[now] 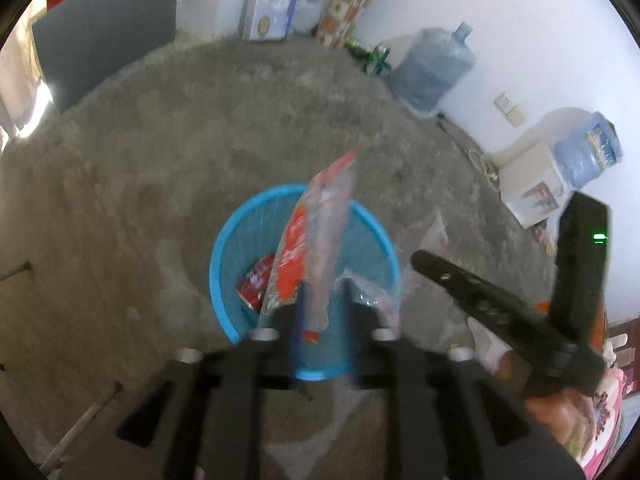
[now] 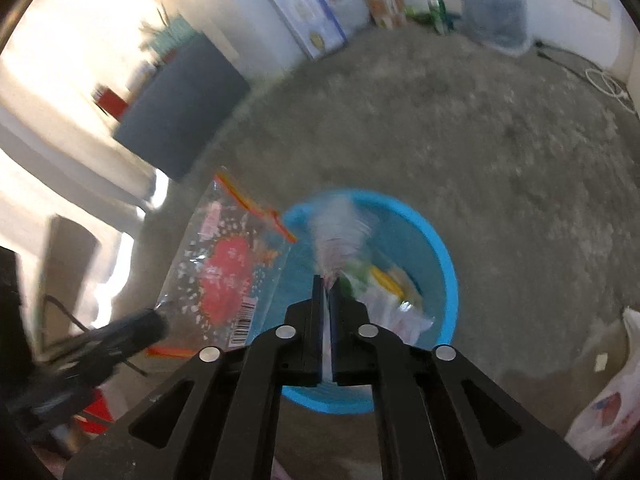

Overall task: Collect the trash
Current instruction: 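Carry both bags over the blue wastebasket and open both tools, then move both tools back from the wastebasket toward the table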

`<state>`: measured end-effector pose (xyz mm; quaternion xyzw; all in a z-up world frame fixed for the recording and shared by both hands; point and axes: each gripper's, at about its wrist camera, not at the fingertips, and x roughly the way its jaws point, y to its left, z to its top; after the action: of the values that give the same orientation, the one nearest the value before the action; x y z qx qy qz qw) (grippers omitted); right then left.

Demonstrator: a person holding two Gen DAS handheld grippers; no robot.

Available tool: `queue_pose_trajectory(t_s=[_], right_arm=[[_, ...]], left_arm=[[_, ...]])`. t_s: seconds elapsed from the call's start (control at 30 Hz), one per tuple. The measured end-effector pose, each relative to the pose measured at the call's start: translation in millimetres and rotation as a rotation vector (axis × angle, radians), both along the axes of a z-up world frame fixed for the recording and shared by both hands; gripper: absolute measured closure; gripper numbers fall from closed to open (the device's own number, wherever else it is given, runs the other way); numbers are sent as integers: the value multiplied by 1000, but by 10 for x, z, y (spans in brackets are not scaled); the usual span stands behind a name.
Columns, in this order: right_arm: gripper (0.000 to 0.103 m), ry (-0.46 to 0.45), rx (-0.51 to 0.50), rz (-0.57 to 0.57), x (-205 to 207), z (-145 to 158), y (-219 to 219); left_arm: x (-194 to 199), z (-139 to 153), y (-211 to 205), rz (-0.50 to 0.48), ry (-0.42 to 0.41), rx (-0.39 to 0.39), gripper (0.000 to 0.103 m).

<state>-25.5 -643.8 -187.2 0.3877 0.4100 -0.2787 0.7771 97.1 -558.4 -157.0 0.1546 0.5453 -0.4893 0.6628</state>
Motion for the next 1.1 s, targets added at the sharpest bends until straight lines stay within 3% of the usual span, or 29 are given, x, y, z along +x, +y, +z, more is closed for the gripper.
queue_pose_trajectory(t_s=[0.03, 0.13, 0.23, 0.43, 0.57, 0.7, 0.87, 1.0, 1.1], right_arm=[[87, 61, 2, 13, 31, -141, 14], [73, 162, 17, 16, 9, -381, 51], [63, 155, 18, -9, -112, -374, 81], [62, 129, 5, -48, -293, -218, 135], [60, 82, -23, -66, -397, 43, 231], [48, 28, -71, -69, -524, 336, 381], [38, -41, -142, -38, -633, 815, 682], [30, -104, -234, 60, -542, 1298, 1121], [19, -156, -311, 156, -412, 1607, 1550]], left_arm=[[19, -24, 31, 18, -2, 3, 54], [61, 3, 159, 38, -8, -13, 47], [79, 62, 230, 50, -20, -27, 45], [25, 350, 373, 59, -50, -86, 41], [-81, 601, 526, 49, -61, -131, 36], [-262, 978, 903, 41, -95, -194, 26], [-432, 1377, 1655, 100, -172, -253, 15], [-542, 1678, 2398, 177, -268, -272, 8], [-672, 1854, 2917, 267, -366, -278, 6]])
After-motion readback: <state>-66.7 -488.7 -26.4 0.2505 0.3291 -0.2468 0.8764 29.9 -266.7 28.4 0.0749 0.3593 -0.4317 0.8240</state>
